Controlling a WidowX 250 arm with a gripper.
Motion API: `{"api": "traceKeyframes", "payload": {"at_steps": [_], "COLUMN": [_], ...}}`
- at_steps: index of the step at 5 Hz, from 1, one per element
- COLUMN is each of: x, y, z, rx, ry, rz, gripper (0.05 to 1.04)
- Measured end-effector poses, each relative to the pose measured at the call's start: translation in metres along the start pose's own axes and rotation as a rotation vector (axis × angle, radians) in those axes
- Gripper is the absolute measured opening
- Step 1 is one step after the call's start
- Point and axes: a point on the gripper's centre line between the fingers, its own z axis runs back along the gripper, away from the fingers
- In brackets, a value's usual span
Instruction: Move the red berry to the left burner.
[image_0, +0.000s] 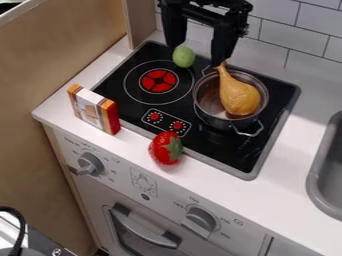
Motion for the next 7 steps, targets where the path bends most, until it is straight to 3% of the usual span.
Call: {"api": "traceKeyframes", "payload": {"at_steps": [2, 4, 7], "x": [-0.01, -0.025, -0.033], "y": [-0.003, -0.003, 0.011], "z": [-0.026, -0.044, -0.071], "rx": [0.003, -0.067, -0.01], "ry": [0.039, -0.052, -0.117], "rz": [0.02, 0.013, -0.017], "gripper": [0.986, 0.985, 0.985]}}
